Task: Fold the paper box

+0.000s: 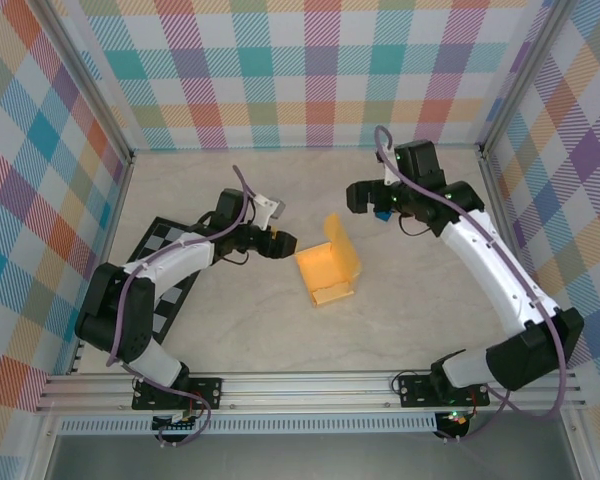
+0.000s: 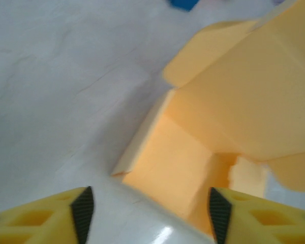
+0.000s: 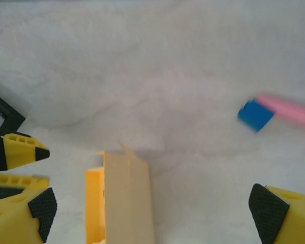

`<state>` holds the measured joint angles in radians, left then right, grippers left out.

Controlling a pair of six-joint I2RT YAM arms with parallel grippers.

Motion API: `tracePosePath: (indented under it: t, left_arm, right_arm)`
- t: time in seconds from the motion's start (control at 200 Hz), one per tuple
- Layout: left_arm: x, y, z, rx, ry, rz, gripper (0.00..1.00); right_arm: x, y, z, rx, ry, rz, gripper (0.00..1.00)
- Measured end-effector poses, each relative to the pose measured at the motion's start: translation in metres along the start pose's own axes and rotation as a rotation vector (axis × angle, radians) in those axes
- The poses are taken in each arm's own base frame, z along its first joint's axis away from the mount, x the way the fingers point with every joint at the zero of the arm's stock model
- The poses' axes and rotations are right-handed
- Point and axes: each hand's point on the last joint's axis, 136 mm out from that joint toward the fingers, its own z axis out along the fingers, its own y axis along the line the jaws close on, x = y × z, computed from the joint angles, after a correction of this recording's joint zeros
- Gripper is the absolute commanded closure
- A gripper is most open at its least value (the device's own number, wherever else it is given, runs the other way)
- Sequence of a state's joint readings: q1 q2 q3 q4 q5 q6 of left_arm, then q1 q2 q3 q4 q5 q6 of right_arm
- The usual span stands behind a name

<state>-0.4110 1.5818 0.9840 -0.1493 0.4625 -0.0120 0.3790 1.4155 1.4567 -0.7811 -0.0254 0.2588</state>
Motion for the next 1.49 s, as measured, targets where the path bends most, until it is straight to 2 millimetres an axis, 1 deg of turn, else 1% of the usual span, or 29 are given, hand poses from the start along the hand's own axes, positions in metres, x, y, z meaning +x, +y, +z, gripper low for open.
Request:
tracePosePath:
  t: [0.08, 0.12, 0.14, 0.195, 0.26, 0.265, 0.32, 0.35, 0.395, 0.445, 0.495, 0.535, 0.605, 0.715, 0.84, 0.925, 0.98, 1.12, 1.195, 1.245, 1.495]
  left_arm:
    - [0.015, 0.024, 0.002, -0.116, 0.044, -0.100, 0.45]
    - [0.025, 0.031, 0.002, -0.153, 0.066, -0.154, 0.44]
    - [0.032, 0.035, 0.003, -0.169, 0.079, -0.184, 0.43]
    - [0.046, 0.039, 0.004, -0.202, 0.109, -0.237, 0.38]
    - [0.060, 0.042, 0.004, -0.233, 0.143, -0.292, 0.36]
    - [0.062, 0.042, 0.005, -0.235, 0.149, -0.296, 0.36]
    - [0.067, 0.042, 0.008, -0.250, 0.167, -0.325, 0.36]
    - [0.071, 0.043, 0.011, -0.257, 0.183, -0.342, 0.36]
    - [0.077, 0.045, 0.016, -0.267, 0.207, -0.376, 0.36]
    - [0.085, 0.048, 0.022, -0.279, 0.234, -0.423, 0.36]
    - [0.090, 0.052, 0.027, -0.296, 0.247, -0.461, 0.36]
    - [0.087, 0.051, 0.026, -0.296, 0.237, -0.482, 0.36]
    - [0.086, 0.049, 0.027, -0.309, 0.236, -0.495, 0.36]
    - [0.085, 0.050, 0.029, -0.322, 0.250, -0.520, 0.35]
    - [0.084, 0.051, 0.030, -0.334, 0.281, -0.538, 0.35]
    - [0.085, 0.050, 0.031, -0.336, 0.293, -0.544, 0.35]
    - [0.085, 0.050, 0.031, -0.334, 0.295, -0.546, 0.35]
    - [0.085, 0.050, 0.033, -0.338, 0.323, -0.558, 0.35]
    - [0.084, 0.049, 0.034, -0.340, 0.342, -0.565, 0.35]
    - [0.084, 0.049, 0.035, -0.344, 0.357, -0.570, 0.35]
    - [0.084, 0.048, 0.038, -0.348, 0.404, -0.588, 0.34]
  right_arm:
    - [0.014, -0.015, 0.015, -0.042, 0.082, 0.142, 0.06]
    - [0.019, -0.028, 0.024, -0.054, 0.122, 0.230, 0.06]
    - [0.022, -0.034, 0.029, -0.063, 0.142, 0.273, 0.05]
    - [0.025, -0.048, 0.043, -0.071, 0.188, 0.372, 0.03]
    - [0.031, -0.062, 0.063, -0.070, 0.250, 0.468, 0.03]
    - [0.033, -0.064, 0.068, -0.067, 0.267, 0.484, 0.03]
    - [0.040, -0.072, 0.090, -0.051, 0.343, 0.557, 0.03]
    - [0.043, -0.074, 0.105, -0.047, 0.389, 0.600, 0.03]
    - [0.048, -0.074, 0.123, -0.055, 0.437, 0.655, 0.06]
    - [0.056, -0.073, 0.144, -0.079, 0.493, 0.730, 0.06]
    - [0.066, -0.071, 0.158, -0.100, 0.545, 0.798, 0.08]
    - [0.073, -0.069, 0.168, -0.115, 0.583, 0.851, 0.08]
    - [0.081, -0.066, 0.181, -0.138, 0.624, 0.912, 0.08]
    - [0.083, -0.062, 0.190, -0.166, 0.653, 0.966, 0.07]
    - [0.070, -0.054, 0.193, -0.220, 0.651, 1.005, 0.07]
    - [0.068, -0.049, 0.194, -0.249, 0.657, 1.041, 0.06]
    - [0.070, -0.045, 0.196, -0.267, 0.668, 1.071, 0.06]
    - [0.085, -0.033, 0.202, -0.293, 0.721, 1.140, 0.06]
    - [0.089, -0.027, 0.208, -0.302, 0.741, 1.156, 0.05]
    - [0.090, -0.024, 0.211, -0.305, 0.748, 1.165, 0.05]
    - [0.089, -0.006, 0.214, -0.339, 0.762, 1.174, 0.05]
